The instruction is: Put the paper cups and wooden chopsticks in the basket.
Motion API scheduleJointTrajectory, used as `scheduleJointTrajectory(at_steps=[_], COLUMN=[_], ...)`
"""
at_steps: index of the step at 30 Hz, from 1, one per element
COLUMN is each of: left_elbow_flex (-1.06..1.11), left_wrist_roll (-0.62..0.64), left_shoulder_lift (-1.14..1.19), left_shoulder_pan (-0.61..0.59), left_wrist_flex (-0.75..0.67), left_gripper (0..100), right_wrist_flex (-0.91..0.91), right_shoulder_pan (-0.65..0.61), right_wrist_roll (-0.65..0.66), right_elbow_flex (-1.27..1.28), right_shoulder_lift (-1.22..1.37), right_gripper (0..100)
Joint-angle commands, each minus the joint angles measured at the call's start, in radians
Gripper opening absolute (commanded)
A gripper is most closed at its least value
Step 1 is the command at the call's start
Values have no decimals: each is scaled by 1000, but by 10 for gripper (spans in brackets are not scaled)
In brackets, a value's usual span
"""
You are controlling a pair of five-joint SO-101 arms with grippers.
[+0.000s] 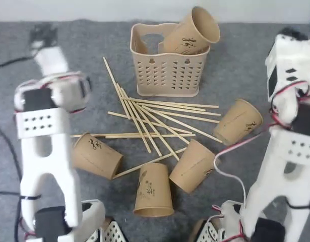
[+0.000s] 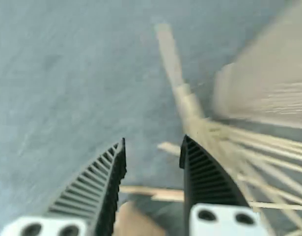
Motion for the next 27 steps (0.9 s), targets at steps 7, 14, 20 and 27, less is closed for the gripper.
scheduleJointTrajectory(at_steps=[7, 14, 20, 27], left_elbow_flex=[-552, -848, -1078, -1288], left_wrist_roll=[160, 160, 158, 153], left_shoulder_lift=[262, 548, 763, 954], left_shoulder_pan=[387, 462, 471, 489], left_wrist_flex=[38, -12, -48, -41], left_gripper=[170, 170, 167, 29], right_wrist_flex=[-102, -404, -449, -447], right_shoulder_pan=[99, 91, 18, -21], right_wrist_roll=[-83, -78, -51, -37], right_elbow_flex=[416, 908, 1132, 1280], right_shoulder_lift=[-61, -334, -647, -924], right_gripper=[8, 8, 8, 8])
